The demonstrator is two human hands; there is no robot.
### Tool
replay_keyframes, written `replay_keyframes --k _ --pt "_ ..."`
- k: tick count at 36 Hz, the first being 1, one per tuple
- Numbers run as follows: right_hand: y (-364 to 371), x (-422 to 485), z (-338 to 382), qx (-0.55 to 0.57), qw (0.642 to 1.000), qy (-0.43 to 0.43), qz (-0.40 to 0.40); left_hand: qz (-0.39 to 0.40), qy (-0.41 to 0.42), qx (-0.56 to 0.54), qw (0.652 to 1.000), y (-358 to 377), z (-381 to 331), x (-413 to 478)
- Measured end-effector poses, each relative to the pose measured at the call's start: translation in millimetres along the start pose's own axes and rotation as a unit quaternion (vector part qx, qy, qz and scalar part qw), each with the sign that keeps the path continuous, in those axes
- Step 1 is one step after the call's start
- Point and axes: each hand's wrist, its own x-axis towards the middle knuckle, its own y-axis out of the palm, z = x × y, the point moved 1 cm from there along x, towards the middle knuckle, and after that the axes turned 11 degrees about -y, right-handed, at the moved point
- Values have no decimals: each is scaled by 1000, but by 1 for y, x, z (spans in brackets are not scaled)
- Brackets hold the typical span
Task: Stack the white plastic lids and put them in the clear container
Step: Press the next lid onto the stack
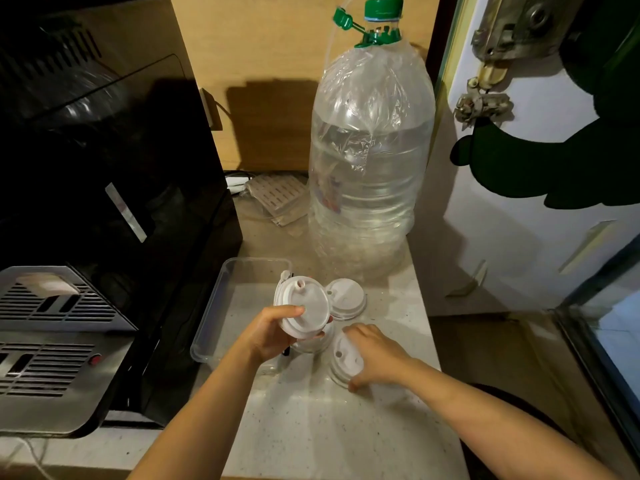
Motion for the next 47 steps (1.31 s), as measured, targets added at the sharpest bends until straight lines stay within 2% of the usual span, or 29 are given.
replay_keyframes --k 7,15,24,47 --pt "-42 -5 -5 57 993 24 -99 -12 3 -6 1000 2 0 -3" --pt "-101 -17 25 208 948 -10 -240 -8 22 20 1000 14 -3 0" --pt "-96 -11 65 244 933 -31 -264 14 77 4 997 31 -10 3" --pt "-93 -2 87 181 944 -6 -275 12 85 -16 996 31 -19 -3"
